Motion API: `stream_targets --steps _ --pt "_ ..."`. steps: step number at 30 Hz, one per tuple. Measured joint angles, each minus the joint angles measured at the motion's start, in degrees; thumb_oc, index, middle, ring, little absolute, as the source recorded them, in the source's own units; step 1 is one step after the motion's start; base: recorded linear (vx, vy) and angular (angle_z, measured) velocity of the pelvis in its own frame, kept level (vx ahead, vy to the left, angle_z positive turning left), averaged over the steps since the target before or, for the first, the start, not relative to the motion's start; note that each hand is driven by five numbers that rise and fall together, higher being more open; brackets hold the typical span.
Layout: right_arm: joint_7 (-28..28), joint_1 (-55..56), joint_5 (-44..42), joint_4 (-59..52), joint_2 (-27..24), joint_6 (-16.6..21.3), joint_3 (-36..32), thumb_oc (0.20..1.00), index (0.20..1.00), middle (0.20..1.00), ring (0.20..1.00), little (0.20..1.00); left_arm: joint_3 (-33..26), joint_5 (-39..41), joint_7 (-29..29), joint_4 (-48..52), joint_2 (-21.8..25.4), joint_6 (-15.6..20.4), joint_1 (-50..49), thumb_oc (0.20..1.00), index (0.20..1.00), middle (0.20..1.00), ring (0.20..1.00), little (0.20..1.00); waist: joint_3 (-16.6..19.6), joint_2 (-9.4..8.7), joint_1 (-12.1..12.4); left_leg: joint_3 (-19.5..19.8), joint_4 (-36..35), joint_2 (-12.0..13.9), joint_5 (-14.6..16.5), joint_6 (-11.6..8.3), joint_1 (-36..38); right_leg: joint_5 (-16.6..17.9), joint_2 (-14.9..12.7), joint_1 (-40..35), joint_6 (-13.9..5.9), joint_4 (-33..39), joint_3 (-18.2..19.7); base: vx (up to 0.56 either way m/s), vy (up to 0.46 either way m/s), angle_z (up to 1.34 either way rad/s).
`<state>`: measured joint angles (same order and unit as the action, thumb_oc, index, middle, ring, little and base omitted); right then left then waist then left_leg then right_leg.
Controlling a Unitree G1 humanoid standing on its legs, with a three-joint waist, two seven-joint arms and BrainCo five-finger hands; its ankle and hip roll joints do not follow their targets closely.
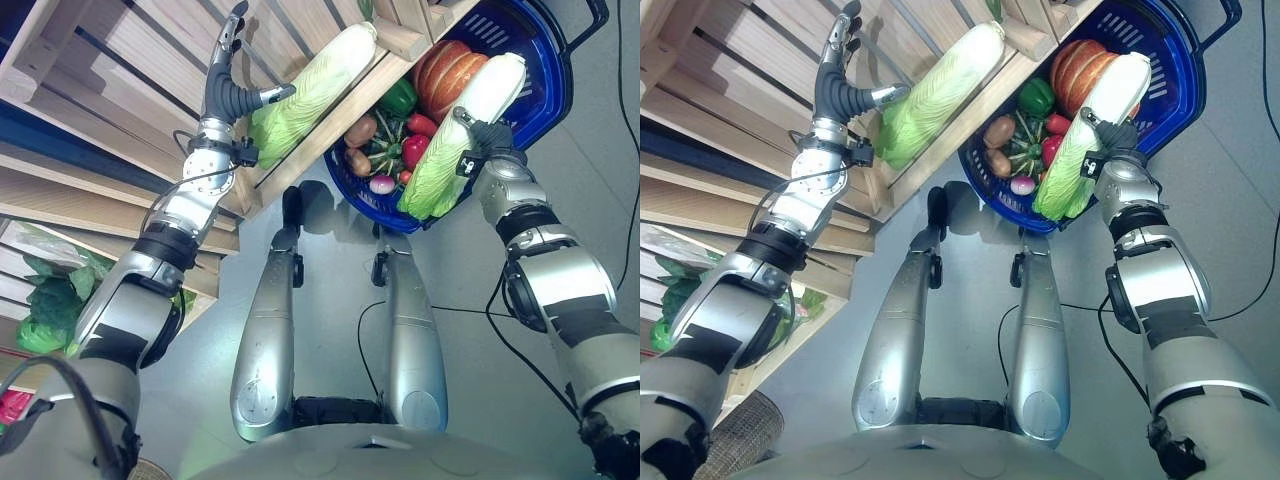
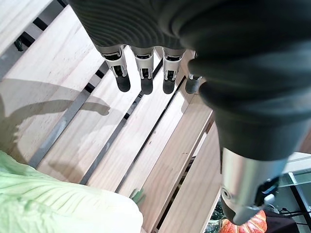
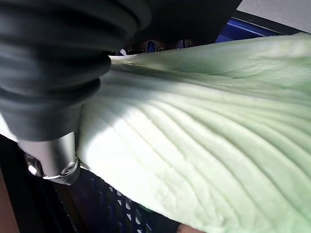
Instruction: Pick up fruits and vegetables into the basket
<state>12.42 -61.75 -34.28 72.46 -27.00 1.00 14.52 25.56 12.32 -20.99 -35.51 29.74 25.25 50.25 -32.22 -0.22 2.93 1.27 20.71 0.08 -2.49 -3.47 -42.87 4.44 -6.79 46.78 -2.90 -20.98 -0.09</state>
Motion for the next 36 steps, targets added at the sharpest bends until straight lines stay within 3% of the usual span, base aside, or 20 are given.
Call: stream_targets --steps 1,2,4,5,14,26,29,36 --pt "0.16 -0.03 -0.02 0.2 -0.02 -0.06 -0.01 0.209 0.209 0.209 0.209 0.209 0.0 0.0 -0.08 0.14 -0.06 0.0 0.0 1.0 1.0 1.0 1.0 1.0 0.04 0.31 -0.01 0.04 -0.01 -0.08 -0.06 0.02 -0.14 -0.02 -0.12 0.09 -0.03 -0.04 -0.09 -0.01 0.003 0.05" --pt "0.38 -0.27 -0.09 0.54 -0.03 -0.09 -0.03 0.492 0.492 0.492 0.492 0.492 -0.02 0.0 -0.15 0.74 -0.07 0.0 0.02 1.0 1.0 1.0 1.0 1.0 0.06 0.52 0.02 0.05 -0.01 -0.16 -0.07 -0.1 -0.48 -0.29 -0.2 0.4 -0.04 -0.05 -0.11 -0.01 0.008 0.05" --pt "0.9 -0.97 -0.23 0.68 -0.03 -0.32 -0.06 0.944 0.944 0.944 0.944 0.944 0.0 -0.01 -0.29 1.32 -0.09 0.0 0.31 1.0 1.0 1.0 1.0 1.0 0.0 0.81 0.03 0.05 0.01 -0.24 -0.22 -0.33 -1.44 -0.37 -0.28 1.39 -0.09 -0.17 -0.1 0.0 0.0 0.0" --pt "0.95 -1.3 -0.55 0.71 -0.04 -0.67 -0.1 1.0 1.0 1.0 1.0 1.0 0.02 0.0 -0.52 1.35 -0.11 -0.02 0.31 1.0 1.0 1.0 1.0 1.0 -0.08 0.98 0.03 0.05 0.02 -0.26 -0.37 -0.31 -1.74 -0.32 -0.29 1.75 -0.05 -0.29 -0.11 0.0 0.0 0.0" --pt "1.23 -1.5 -0.6 1.99 -0.41 -1.21 -0.1 1.0 1.0 1.0 1.0 1.0 0.25 -0.28 -2.85 0.79 -0.71 -0.57 0.28 1.0 1.0 1.0 1.0 1.0 -0.13 1.27 0.08 0.1 0.17 -0.2 -0.62 -0.02 -1.67 0.07 -0.19 1.69 0.06 -0.44 -0.1 0.0 0.0 0.0" --pt "1.62 -1.48 -1.19 1.9 -1.08 -0.62 -0.12 1.0 1.0 1.0 1.0 1.0 2.25 -1.21 -3.31 -0.91 -0.53 -6.7 0.37 1.0 1.0 1.0 1.0 1.0 -0.12 1.26 -0.15 0.04 0.91 -0.12 -0.36 -0.1 0.06 0.07 -0.2 -0.49 0.05 -0.05 -0.23 0.0 0.003 0.0" --pt "2.61 -1.47 -1.62 1.83 -1.18 0.88 -0.12 1.0 1.0 1.0 1.0 1.0 2.74 -1.23 -3.28 -2.56 -0.43 -8.42 0.42 1.0 1.0 1.0 1.0 1.0 -0.12 1.26 -0.26 0.03 0.91 -0.1 -0.36 -0.06 0.25 0.15 -0.16 -0.68 -0.07 0.01 -0.22 0.0 0.033 -0.01" --pt "8.3 -1.31 -1.62 -0.57 -1.34 8.78 -0.34 1.0 1.0 1.0 1.0 1.0 6.27 -1.6 -0.94 -7.55 0.34 -12.5 2.87 1.0 1.0 1.0 1.0 1.0 -0.12 1.24 -1.34 -0.22 0.93 -0.08 -0.16 0.33 0.32 0.8 -0.1 -1.23 -0.18 1.05 -0.09 -0.01 0.027 -0.01"
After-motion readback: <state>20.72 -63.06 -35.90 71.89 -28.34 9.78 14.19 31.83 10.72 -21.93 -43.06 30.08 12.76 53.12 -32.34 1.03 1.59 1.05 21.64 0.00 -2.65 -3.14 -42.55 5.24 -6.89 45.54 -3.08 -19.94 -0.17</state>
